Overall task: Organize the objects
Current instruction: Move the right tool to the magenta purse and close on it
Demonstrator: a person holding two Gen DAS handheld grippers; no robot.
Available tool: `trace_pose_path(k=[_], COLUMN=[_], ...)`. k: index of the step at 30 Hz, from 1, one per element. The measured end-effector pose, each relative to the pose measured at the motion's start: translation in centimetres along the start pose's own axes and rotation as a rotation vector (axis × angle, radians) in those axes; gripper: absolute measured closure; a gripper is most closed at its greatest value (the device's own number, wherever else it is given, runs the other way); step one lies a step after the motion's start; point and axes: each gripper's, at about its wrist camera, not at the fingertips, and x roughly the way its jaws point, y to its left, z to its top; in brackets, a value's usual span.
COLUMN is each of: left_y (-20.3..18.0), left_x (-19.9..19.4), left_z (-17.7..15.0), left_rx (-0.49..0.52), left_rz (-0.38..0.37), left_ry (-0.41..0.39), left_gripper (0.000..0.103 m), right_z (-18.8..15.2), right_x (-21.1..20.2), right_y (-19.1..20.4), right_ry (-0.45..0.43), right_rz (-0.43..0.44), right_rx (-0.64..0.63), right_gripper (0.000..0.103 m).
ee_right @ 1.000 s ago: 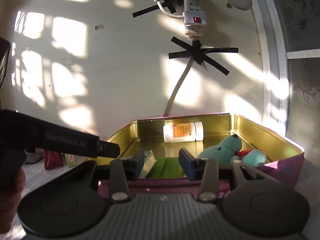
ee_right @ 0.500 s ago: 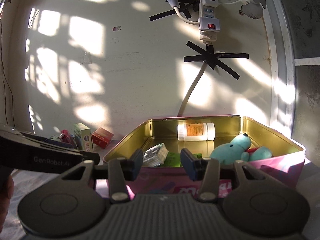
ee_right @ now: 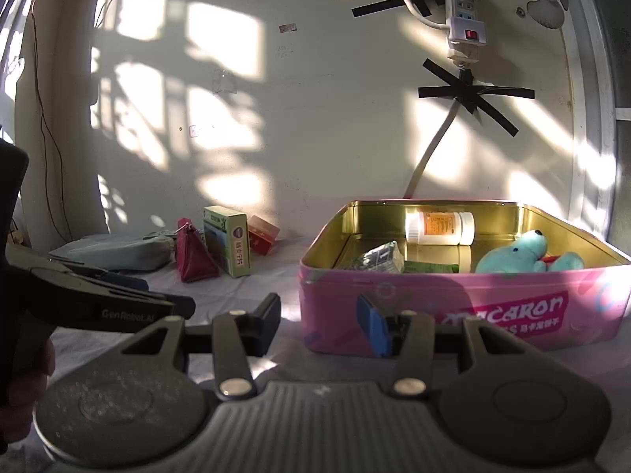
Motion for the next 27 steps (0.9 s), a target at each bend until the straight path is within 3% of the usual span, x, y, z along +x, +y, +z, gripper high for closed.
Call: trace_pose_path(k=[9,18,22,27], left_y=[6.2,13.8,16.4,15.8], left_x=[0.7,1.1,1.2,0.9], left_z=[-2.7,-3.7,-4.0,-4.1], left_rx=[-0.001,-0.109,-0.271,-0.254], left_rz=[0.107,0.222,0.177,0.166], left_ry=[0.053,0.053,0.048,0.014], left_gripper=[0.044,0.039,0.039,0.039], right_z=[-0.5,-0.2,0.8,3.1], right_x=[1.7,4.8,7.3,11.9], right_y=[5.6,9.9,11.1,12.2], right_ry=[0.073,0.135,0.141,0.143], right_rz=[0.108,0.188,0.201,0.192], right_rx=[-0.112,-0.2,-0.222,-0.19], right_gripper=[0.058,0.058,0.059,0.064])
